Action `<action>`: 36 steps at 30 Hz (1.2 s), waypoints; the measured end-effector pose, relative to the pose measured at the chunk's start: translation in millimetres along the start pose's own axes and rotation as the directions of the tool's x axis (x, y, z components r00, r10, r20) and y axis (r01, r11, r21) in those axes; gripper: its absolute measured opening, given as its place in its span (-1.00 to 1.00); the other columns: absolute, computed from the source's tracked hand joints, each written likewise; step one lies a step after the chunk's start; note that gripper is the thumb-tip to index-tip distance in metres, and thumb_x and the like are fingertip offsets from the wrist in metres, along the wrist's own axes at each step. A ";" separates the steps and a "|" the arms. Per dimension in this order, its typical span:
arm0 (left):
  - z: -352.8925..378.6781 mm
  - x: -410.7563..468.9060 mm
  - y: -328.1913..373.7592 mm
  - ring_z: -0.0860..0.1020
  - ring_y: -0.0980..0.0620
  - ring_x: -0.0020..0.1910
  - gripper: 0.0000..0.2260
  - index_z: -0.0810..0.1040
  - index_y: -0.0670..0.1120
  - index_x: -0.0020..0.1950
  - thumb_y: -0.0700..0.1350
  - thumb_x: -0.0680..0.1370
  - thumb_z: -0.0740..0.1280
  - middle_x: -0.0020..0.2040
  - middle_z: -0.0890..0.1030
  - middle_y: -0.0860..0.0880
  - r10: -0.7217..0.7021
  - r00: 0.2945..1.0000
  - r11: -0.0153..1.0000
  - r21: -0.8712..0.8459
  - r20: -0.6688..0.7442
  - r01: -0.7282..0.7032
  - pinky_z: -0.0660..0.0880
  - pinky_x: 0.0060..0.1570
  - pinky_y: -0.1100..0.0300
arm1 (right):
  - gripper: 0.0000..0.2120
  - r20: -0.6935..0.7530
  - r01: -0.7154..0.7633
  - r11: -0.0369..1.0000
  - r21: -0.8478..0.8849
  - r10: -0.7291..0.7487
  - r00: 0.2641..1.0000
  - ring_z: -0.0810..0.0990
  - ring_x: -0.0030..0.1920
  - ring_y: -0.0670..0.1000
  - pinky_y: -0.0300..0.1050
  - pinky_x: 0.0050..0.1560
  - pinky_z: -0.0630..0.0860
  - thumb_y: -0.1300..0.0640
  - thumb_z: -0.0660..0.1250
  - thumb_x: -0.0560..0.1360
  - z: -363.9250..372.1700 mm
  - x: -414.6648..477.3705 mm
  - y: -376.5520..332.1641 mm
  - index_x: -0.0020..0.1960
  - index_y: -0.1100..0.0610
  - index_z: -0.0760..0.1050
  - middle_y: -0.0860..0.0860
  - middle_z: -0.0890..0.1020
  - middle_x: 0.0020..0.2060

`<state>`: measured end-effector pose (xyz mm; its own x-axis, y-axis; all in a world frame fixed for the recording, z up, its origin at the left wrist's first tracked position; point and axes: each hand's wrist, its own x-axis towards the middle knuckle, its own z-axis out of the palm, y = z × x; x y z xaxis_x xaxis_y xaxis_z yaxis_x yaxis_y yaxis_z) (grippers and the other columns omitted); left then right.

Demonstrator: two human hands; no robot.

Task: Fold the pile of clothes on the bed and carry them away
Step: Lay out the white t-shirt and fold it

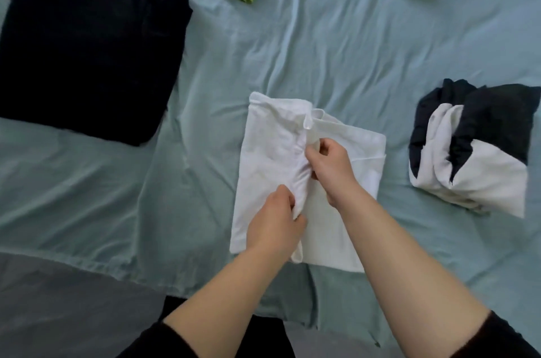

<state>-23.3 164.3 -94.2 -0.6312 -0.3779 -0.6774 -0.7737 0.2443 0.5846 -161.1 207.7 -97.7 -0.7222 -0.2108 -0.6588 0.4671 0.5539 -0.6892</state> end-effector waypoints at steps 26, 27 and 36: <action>68.1 69.3 70.6 -0.05 -0.06 0.56 -0.44 0.02 0.11 0.57 0.16 0.60 0.11 0.59 0.00 -0.03 0.498 0.862 0.703 0.625 -0.093 -0.339 -0.08 0.48 -0.02 | -0.78 -0.242 0.130 0.972 -0.197 -0.177 0.954 0.54 0.01 0.00 -0.18 -0.04 0.41 0.20 0.24 0.52 -136.6 53.4 50.5 0.14 0.02 0.48 -0.08 0.59 0.00; 62.7 83.4 68.4 -0.22 -0.05 0.56 -0.38 -0.16 0.14 0.57 0.22 0.60 0.04 0.60 -0.17 -0.04 0.464 0.886 0.646 0.695 -0.026 -0.318 -0.22 0.48 -0.04 | -0.69 -0.266 0.139 0.947 -0.290 -0.219 0.939 0.50 0.13 0.04 -0.19 0.07 0.37 0.24 0.22 0.52 -135.9 53.8 54.2 0.25 0.09 0.45 0.01 0.55 0.14; 46.7 111.1 33.8 -0.43 0.04 0.49 -0.44 -0.29 0.22 0.54 0.31 0.59 -0.20 0.49 -0.47 0.10 0.512 0.853 0.457 0.808 0.104 -0.372 -0.44 0.43 -0.04 | -0.46 0.120 0.351 0.413 -0.840 -0.491 0.863 -0.04 0.56 -0.01 0.11 0.52 -0.18 -0.15 0.02 0.63 -87.0 12.2 118.3 0.56 -0.08 -0.01 -0.04 0.01 0.56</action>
<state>-122.1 172.3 -170.6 -0.9400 -0.1048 -0.3246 -0.1633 0.9737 0.1588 -159.0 340.8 -161.1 -0.7915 -0.5500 -0.2663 -0.4896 0.8316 -0.2623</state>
